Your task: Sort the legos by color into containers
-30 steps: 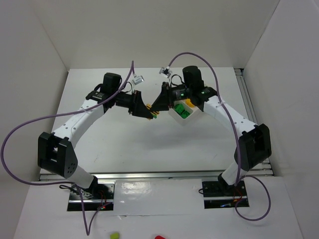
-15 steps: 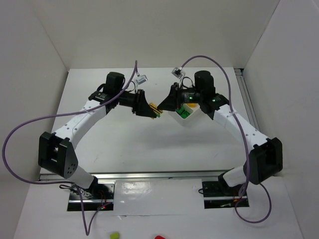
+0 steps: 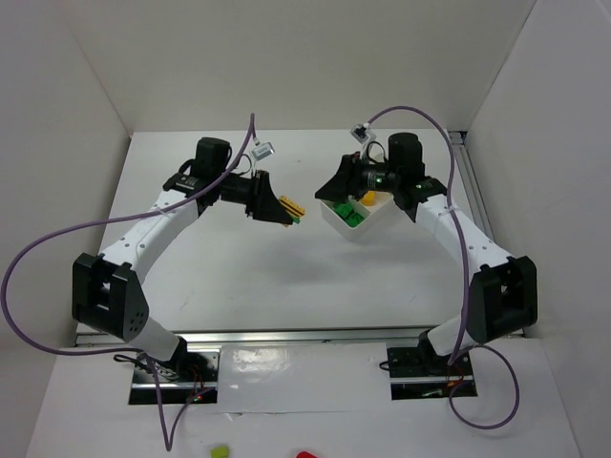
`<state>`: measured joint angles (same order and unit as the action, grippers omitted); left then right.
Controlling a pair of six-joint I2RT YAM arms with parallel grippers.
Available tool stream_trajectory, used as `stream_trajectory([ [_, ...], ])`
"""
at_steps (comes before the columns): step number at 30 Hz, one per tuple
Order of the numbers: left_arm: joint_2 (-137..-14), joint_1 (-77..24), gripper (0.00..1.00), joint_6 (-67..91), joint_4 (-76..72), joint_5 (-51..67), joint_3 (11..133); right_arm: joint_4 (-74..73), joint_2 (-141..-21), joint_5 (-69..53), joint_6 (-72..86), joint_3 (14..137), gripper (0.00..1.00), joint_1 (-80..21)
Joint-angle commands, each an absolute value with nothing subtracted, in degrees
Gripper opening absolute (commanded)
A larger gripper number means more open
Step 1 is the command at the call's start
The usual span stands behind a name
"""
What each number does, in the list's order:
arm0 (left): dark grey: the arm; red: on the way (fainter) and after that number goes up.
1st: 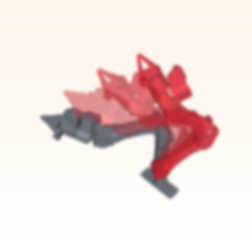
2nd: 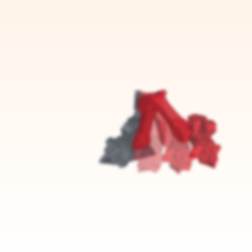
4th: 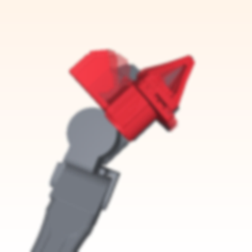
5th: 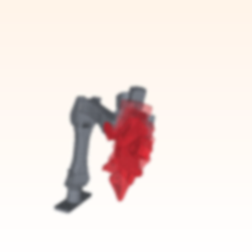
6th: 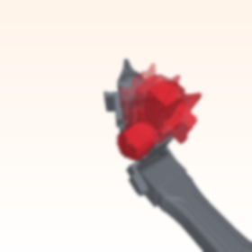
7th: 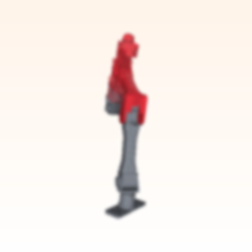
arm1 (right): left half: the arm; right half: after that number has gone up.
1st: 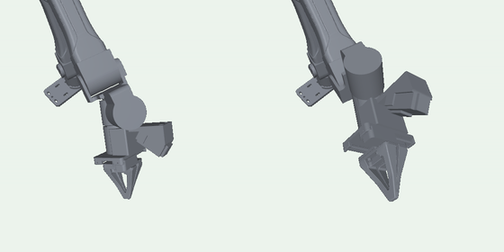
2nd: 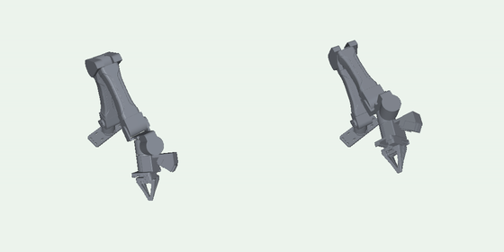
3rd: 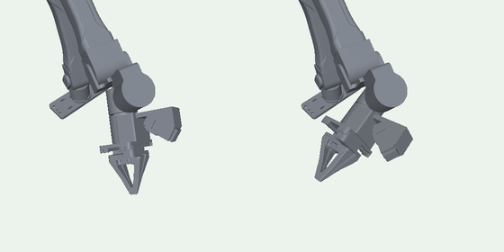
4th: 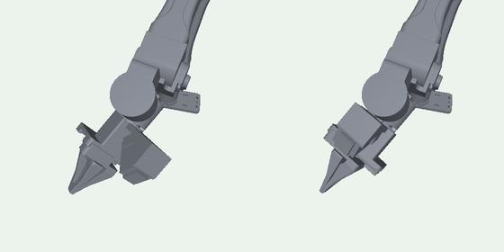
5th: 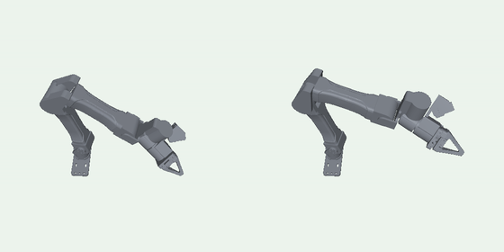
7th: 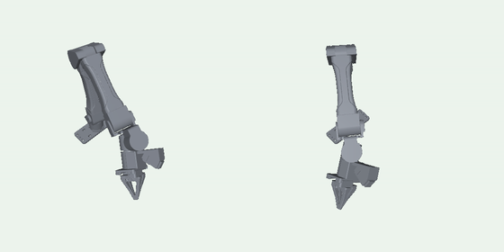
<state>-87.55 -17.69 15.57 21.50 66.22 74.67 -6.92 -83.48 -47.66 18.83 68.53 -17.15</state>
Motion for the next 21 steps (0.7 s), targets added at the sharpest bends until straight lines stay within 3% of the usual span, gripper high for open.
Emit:
stream_trajectory([
  [1,-87.2,-17.4,0.0,12.2,21.4,69.1,76.6,-2.2,-83.9,-59.9,17.8,68.9,0.74,-19.2],
  [3,-87.2,-17.4,0.0,11.6,21.4,69.7,76.6,-5.0,-85.9,-61.6,15.8,71.0,0.82,-20.2],
  [8,-87.7,-17.4,0.0,11.6,21.4,70.2,76.6,-7.7,-89.4,-63.8,12.6,74.3,0.83,-25.0],
  [11,-88.2,-17.4,0.0,11.1,21.4,70.2,76.6,-3.6,-89.4,-65.2,14.7,73.7,0.8,-26.1],
  [15,-88.2,-17.4,0.0,11.1,21.4,70.2,76.6,-2.5,-89.4,-66.3,15.5,73.1,0.65,-26.1],
  [21,-88.2,-17.4,0.0,10.5,21.9,69.6,76.6,1.6,-88.8,-68.5,18.4,71.7,0.69,-25.5],
])
